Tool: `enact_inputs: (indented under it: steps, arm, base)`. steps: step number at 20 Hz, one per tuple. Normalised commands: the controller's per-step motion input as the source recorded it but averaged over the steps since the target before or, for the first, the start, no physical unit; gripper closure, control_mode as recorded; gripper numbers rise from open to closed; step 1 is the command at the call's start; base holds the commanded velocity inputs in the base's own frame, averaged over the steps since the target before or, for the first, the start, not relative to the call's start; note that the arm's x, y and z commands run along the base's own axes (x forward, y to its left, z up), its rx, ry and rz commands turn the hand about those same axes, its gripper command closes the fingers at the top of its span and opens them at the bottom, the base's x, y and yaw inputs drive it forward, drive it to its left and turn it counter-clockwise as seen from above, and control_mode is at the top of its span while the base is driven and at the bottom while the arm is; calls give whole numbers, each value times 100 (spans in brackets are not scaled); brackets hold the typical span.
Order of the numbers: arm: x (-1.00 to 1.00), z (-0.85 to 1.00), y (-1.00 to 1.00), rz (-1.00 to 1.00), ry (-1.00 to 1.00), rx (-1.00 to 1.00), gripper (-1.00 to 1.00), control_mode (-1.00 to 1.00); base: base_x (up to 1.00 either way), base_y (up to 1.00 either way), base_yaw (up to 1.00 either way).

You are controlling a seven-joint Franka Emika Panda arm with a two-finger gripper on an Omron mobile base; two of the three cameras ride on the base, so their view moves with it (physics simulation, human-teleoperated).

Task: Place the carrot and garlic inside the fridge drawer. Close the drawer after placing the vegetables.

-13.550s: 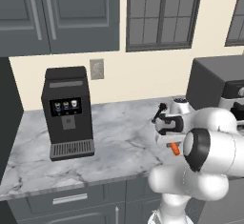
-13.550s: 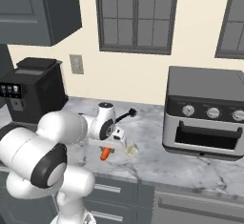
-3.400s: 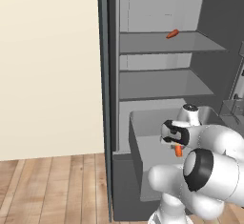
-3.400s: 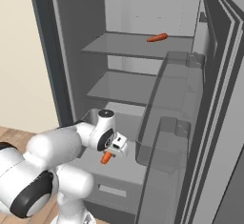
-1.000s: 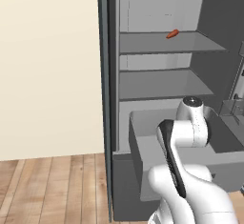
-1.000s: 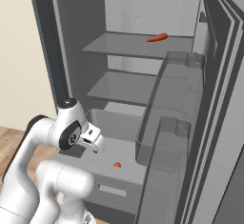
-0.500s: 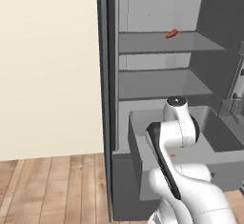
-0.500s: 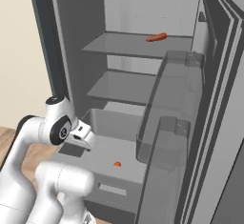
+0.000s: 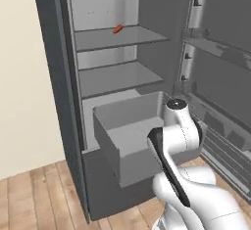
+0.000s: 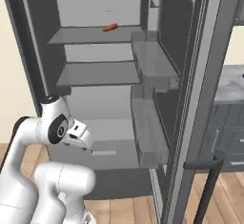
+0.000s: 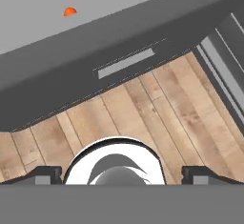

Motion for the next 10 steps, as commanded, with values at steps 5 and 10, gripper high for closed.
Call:
enact_inputs:
  steps: [5,10]
  arm:
    - [0,0,0,0,0,0,-100,100]
    - [0,0,0,0,0,0,-100,100]
  base:
    - [-43,27,-82]
    - [-34,0,-92]
